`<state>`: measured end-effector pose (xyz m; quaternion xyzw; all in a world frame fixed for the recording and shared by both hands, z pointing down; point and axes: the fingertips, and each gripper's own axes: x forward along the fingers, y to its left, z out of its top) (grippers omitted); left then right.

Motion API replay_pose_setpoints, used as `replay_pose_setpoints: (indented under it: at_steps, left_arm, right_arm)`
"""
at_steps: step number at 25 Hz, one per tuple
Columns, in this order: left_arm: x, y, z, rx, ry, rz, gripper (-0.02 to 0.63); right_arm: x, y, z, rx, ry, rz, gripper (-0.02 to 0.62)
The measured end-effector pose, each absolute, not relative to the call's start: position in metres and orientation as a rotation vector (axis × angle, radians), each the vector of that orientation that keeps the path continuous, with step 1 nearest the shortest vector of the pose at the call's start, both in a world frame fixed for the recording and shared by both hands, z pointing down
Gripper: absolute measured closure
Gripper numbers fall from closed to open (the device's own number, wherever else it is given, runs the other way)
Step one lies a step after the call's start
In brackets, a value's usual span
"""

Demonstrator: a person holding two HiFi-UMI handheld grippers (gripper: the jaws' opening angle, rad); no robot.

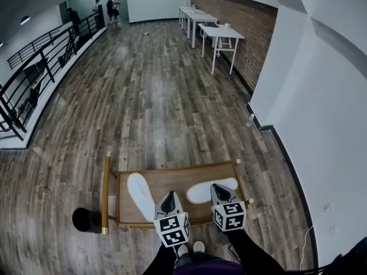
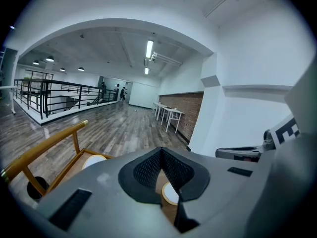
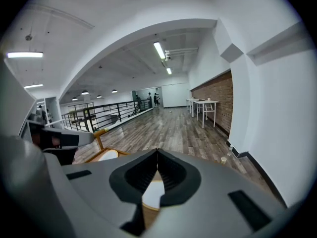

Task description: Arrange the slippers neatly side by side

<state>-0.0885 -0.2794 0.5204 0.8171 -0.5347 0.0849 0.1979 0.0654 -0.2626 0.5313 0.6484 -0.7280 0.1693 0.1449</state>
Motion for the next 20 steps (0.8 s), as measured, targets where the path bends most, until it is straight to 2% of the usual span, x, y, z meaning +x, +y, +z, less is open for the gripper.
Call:
replay_pose_setpoints:
  at_steps: [7,13,20]
  left_arm:
    - [-0.089,-0.283,0.528,2.258,-1.517,0.255,0.606]
    - [-0.096,-0.282,0.538,2.235,-1.538,0.288,0.606]
    - [-0.098,-0.284,0.547,2.213,-1.548,0.333,0.606]
  right_arm:
    - [0.08,-0.287,0.539,1.63,-2.159,0.298,0.597]
    - [0.087,-0.309,0.556,1.456,-2.221,0.406,0.597]
    - [0.082,-0.315,0.601,1.013,-2.075,0.208,0.597]
